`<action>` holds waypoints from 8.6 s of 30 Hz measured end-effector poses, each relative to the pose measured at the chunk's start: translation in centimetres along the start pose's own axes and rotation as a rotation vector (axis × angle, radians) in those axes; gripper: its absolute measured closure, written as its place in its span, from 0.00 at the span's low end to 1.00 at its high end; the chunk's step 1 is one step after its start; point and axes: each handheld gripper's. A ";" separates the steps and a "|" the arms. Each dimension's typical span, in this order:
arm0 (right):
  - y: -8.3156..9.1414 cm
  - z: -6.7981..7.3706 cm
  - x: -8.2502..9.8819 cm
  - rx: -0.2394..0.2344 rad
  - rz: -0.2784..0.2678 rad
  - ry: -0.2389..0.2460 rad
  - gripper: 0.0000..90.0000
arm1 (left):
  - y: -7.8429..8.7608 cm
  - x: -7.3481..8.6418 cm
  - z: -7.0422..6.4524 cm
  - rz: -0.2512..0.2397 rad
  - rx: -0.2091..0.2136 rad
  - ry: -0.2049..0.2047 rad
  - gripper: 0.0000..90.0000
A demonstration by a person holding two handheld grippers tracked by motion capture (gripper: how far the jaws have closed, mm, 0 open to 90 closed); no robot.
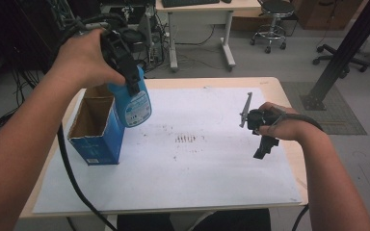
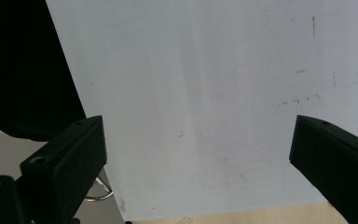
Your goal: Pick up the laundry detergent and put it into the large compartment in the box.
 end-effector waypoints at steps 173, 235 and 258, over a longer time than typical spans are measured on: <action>-0.5 0.2 -2.2 -0.026 -0.017 0.027 0.04 | -16.6 9.6 9.4 0.067 -0.024 0.813 0.42; -0.7 0.3 -1.2 -0.028 -0.036 0.021 0.04 | -16.1 9.6 8.8 0.074 -0.052 0.827 0.30; -0.1 0.7 -0.8 -0.015 -0.043 0.020 0.04 | -11.2 9.6 8.3 0.030 -0.153 0.805 0.00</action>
Point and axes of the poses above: each handheld gripper's, and its own axes: y roughly backward along the jaws, x roughly out of its underside, z roughly to its left, and after that the axes turned 9 degrees about -y, right-handed
